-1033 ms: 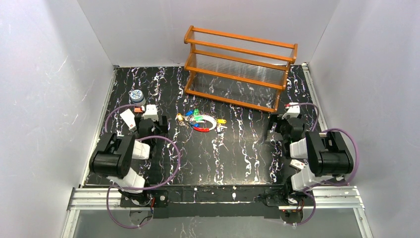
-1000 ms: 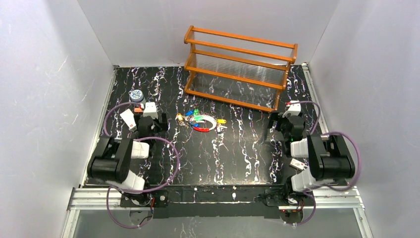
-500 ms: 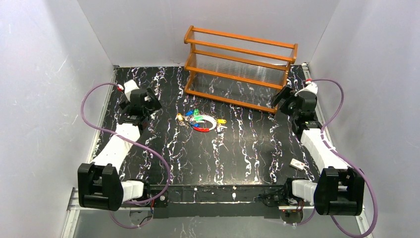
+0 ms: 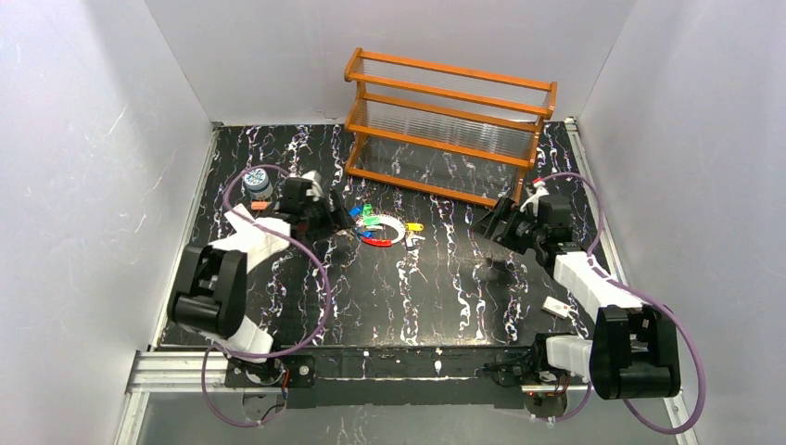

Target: Put the keys on the keyring

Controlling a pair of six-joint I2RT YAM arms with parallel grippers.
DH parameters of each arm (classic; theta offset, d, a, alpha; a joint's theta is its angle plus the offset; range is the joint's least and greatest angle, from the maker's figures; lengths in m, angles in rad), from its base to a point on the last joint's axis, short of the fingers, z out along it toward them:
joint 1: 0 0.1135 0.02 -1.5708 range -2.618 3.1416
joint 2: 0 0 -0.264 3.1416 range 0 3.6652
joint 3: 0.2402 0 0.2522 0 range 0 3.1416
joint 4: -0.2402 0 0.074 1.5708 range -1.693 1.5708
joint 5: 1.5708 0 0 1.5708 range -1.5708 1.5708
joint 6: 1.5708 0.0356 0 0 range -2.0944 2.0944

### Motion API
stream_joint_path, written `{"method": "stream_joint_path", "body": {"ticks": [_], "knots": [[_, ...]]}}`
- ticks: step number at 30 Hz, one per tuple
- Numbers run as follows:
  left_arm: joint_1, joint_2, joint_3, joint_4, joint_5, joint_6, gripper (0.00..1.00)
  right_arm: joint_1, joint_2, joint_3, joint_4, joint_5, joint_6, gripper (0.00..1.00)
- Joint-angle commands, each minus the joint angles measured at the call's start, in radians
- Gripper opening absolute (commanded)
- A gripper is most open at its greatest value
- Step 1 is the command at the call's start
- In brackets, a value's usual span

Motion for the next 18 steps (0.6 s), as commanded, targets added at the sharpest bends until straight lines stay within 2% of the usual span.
{"method": "stream_joint_path", "body": {"ticks": [1,7,12,18], "knots": [[-0.176,0.078,0.145,-0.057,0.035,0.04,0.78,0.087,0.023,0.024,0.037,-0.072,-0.018,0.99],[-0.337,0.203,0.302,-0.183,-0.166,0.134,0.77,0.157,0.046,0.022,0.046,-0.044,-0.031,0.99],[-0.382,0.342,0.42,-0.254,-0.176,0.169,0.77,0.175,0.052,0.003,0.067,-0.069,-0.029,0.99],[-0.412,0.425,0.451,-0.24,-0.138,0.164,0.77,0.178,0.033,-0.014,0.061,-0.079,-0.035,0.99]]}}
